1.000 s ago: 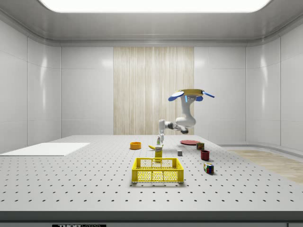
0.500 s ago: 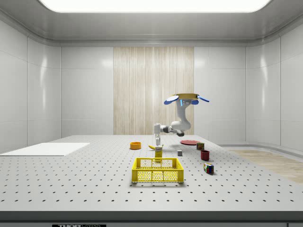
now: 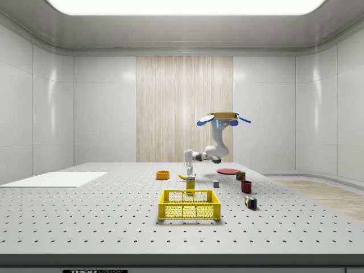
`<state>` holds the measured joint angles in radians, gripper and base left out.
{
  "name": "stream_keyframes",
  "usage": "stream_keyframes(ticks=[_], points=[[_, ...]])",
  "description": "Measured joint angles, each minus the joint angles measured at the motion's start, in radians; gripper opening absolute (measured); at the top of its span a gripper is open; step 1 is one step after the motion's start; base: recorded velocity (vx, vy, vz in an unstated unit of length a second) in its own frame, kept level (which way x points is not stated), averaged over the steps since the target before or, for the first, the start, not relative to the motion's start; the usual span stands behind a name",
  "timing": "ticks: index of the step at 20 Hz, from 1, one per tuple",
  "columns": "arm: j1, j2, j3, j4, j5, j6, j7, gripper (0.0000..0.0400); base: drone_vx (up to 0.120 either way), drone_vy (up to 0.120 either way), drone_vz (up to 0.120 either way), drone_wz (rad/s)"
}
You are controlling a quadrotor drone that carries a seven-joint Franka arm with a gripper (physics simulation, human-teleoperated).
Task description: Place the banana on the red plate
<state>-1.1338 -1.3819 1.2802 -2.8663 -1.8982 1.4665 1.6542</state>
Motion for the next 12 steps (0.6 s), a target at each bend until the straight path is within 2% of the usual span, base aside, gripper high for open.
stream_keyframes(ticks=[9,10,12], points=[[-0.008,-0.025,-0.078,0.021,-0.069,0.052,-0.003,0.0400,0.000,0.000,0.000,0.000],[-0.009,-0.027,-0.082,0.023,-0.072,0.055,-0.003,0.0380,0.000,0.000,0.000,0.000],[-0.010,-0.030,-0.087,0.024,-0.076,0.060,-0.003,0.0290,0.000,0.000,0.000,0.000]])
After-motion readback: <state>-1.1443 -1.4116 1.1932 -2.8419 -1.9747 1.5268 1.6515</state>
